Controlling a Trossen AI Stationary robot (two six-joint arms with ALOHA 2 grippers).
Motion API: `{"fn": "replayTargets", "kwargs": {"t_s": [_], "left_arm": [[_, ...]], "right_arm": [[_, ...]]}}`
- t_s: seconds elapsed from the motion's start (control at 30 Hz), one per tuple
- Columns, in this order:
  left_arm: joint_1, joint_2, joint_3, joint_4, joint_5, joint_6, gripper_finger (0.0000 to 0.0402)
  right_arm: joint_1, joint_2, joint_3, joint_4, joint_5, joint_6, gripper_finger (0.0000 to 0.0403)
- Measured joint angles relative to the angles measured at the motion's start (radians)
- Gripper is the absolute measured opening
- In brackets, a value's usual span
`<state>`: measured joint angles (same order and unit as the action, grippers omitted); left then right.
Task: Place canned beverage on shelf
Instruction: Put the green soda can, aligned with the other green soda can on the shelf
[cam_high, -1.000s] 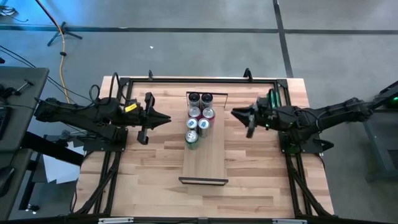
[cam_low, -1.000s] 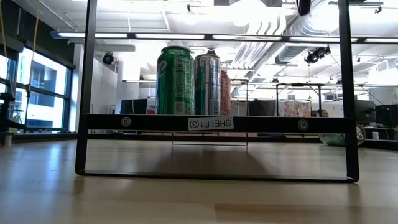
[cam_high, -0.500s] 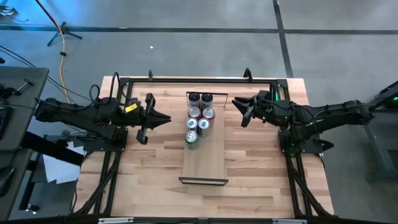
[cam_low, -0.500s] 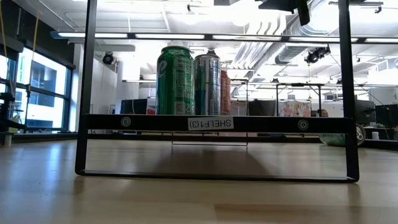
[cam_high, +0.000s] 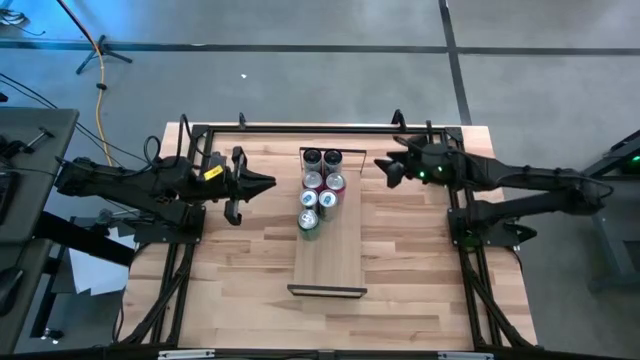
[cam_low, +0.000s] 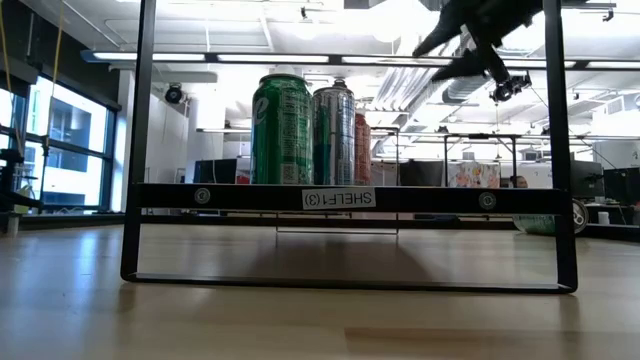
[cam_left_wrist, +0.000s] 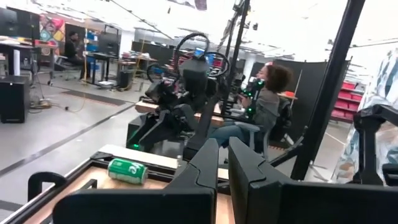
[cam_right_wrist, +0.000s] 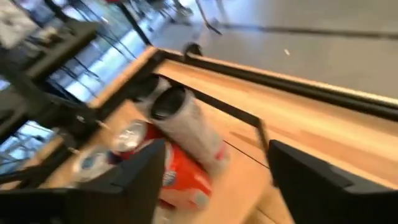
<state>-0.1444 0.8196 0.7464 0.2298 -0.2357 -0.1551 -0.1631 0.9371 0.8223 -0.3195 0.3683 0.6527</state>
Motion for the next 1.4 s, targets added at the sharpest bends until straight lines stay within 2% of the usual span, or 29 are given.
{"fn": "replayTargets", "kwargs": {"t_s": [0.13,0.27,0.37,0.5,0.6,0.77,0.87,1.03,1.2,1.4], "left_arm": [[0.0,-0.002,0.0,0.0,0.0,0.0,0.0],[0.0,-0.002,0.0,0.005,0.0,0.001,0.0],[0.0,-0.027,-0.001,0.023,0.009,0.001,0.0],[0.0,-0.077,-0.001,0.056,0.012,-0.013,0.0],[0.0,-0.124,0.0,0.057,0.012,-0.024,0.0],[0.0,-0.195,0.0,0.054,0.016,-0.024,0.0],[0.0,-0.223,0.0,0.053,0.016,-0.018,0.0],[0.0,-0.259,0.0,0.049,0.016,-0.008,0.0],[0.0,-0.277,0.0,0.008,0.016,-0.008,0.0],[0.0,-0.28,0.0,-0.007,0.016,-0.009,0.0]], "right_arm": [[-0.112,0.032,0.063,-0.152,-0.07,-0.014,0.0319],[-0.207,0.095,0.15,-0.353,-0.051,-0.07,0.0356],[-0.267,0.147,0.2,-0.484,0.007,-0.041,0.0365],[-0.36,0.215,0.224,-0.661,0.126,0.104,0.0367],[-0.458,0.267,0.206,-0.768,0.104,0.185,0.0367],[-0.588,0.334,0.099,-0.748,-0.01,0.177,0.0367],[-0.636,0.362,0.056,-0.741,0.009,0.198,0.0367],[-0.67,0.386,0.029,-0.739,0.101,0.3,0.0367],[-0.705,0.405,0.003,-0.683,0.043,0.294,0.0367],[-0.741,0.427,-0.035,-0.671,0.047,0.283,0.0367]]}}
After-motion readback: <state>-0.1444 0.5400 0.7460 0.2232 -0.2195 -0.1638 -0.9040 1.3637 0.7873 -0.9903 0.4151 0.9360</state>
